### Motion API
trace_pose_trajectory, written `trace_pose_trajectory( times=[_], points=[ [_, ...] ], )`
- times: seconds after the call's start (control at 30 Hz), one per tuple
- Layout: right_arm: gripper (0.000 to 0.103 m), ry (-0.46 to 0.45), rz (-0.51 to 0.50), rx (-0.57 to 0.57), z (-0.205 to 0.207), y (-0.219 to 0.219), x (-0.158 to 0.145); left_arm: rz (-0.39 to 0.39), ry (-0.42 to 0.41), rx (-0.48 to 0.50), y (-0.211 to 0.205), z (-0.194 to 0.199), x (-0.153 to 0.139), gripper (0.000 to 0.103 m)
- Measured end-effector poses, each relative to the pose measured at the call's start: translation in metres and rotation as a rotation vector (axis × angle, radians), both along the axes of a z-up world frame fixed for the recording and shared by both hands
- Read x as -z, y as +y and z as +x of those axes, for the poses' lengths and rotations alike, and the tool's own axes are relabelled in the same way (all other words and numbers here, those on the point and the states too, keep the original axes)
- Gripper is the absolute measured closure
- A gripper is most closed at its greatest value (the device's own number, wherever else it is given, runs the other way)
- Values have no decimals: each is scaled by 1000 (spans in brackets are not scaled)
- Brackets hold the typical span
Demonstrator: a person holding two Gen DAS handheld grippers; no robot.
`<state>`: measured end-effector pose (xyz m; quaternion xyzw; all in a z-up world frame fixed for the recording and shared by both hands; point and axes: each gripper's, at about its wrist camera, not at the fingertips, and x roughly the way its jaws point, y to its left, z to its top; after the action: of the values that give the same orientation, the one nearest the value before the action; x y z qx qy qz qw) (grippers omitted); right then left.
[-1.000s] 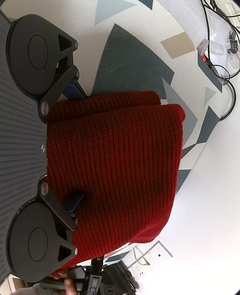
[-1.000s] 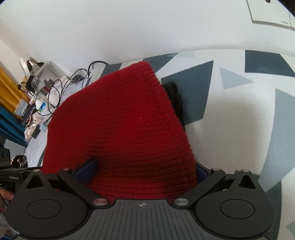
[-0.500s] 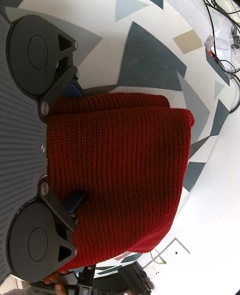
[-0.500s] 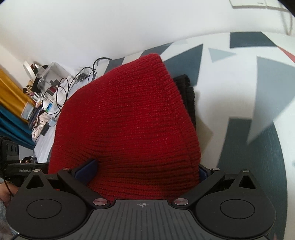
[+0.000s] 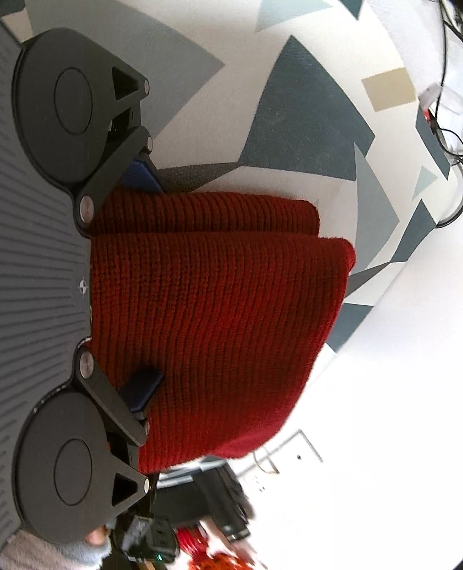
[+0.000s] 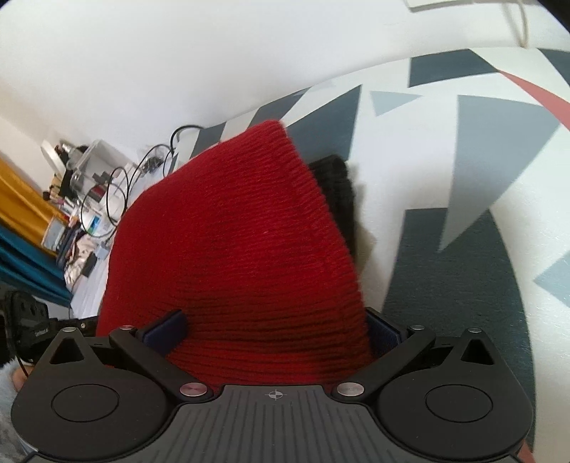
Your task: Fold clothes
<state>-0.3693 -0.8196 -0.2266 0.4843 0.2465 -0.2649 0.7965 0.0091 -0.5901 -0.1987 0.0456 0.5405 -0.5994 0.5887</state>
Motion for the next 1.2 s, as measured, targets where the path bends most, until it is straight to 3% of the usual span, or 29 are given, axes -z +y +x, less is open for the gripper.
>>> trace_pose_trajectory(
  times=[0.1,0.27,0.6,0.67,0.7,0.73,0.8,0.87,0.93,0.97,1.1,1.2],
  points=[
    [1,-25,3,-3,-4,-1,3,-4,-12,15,-1,-1,-1,0],
    [1,-51,1,-54,5,-5,6,-4,-110,84,-7,-13,-4,0],
    [1,-121,60,-149,36,-18,9,-13,-68,114,-16,-5,-1,1],
    [1,-130,78,-182,45,-18,9,6,-73,134,-20,-8,-3,8],
    [1,-135,86,-198,49,-18,10,11,-66,148,-21,-9,-4,30],
    [1,-142,97,-200,49,-19,10,14,-22,146,-20,-5,-1,35],
    [5,-155,120,-197,46,-23,11,18,75,137,-18,3,5,35],
    [7,-178,145,-185,39,-27,14,0,117,131,-13,9,10,35],
    [6,-193,149,-190,38,-29,15,-6,132,131,-14,10,12,33],
    [1,-201,151,-193,38,-29,16,-9,134,136,-16,9,12,31],
    [1,-199,144,-233,52,-32,15,-24,152,180,-29,0,13,4],
    [4,-209,176,-259,55,-38,15,-15,151,207,-33,-1,13,5]
  ],
)
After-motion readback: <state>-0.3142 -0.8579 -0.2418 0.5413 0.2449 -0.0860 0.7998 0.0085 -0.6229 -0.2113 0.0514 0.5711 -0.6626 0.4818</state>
